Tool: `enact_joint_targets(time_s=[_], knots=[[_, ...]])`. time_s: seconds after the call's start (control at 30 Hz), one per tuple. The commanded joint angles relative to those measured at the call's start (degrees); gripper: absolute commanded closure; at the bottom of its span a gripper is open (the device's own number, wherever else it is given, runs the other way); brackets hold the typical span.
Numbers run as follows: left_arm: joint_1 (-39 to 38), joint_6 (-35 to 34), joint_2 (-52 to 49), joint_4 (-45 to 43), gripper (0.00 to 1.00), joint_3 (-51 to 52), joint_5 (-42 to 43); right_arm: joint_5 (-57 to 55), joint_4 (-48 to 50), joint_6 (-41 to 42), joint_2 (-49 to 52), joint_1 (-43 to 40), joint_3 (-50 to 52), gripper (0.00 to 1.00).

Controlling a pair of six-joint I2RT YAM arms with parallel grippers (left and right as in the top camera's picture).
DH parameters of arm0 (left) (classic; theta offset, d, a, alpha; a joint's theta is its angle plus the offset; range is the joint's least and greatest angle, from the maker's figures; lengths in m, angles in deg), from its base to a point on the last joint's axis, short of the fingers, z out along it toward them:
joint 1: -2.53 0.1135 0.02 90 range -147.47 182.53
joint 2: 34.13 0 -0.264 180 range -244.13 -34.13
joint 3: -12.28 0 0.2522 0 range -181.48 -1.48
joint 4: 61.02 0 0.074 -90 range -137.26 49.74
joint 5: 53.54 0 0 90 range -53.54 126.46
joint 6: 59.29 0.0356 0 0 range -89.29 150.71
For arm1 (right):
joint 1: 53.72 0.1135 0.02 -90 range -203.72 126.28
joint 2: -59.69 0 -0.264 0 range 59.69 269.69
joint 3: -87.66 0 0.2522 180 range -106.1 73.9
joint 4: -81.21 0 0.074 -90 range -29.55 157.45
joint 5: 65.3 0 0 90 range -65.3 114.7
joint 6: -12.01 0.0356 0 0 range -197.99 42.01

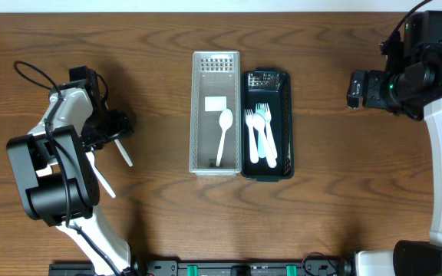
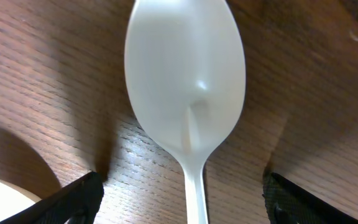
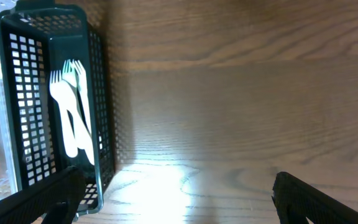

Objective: Pack container
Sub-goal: 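Lift the second spoon with the left gripper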

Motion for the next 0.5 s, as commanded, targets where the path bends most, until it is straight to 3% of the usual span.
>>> enact_joint_targets(time_s=[0.0,0.3,0.47], knots=[[-0.22,0.33,-0.87,0.00,0.15,0.20,-1.51,1.33,-0.07,-0.61,0.24,-0.42,0.26,0.01],[-0.24,0.31,-0.87,0.00,0.17,0.20,-1.46,1.29,-0.04,-0.83,0.24,-0.42,0.26,0.01],[-0.24,0.31,-0.87,0.00,0.39,0.20,-1.42,1.29,-0.24,-0.83,0.24,-0.42,0.26,0.01]])
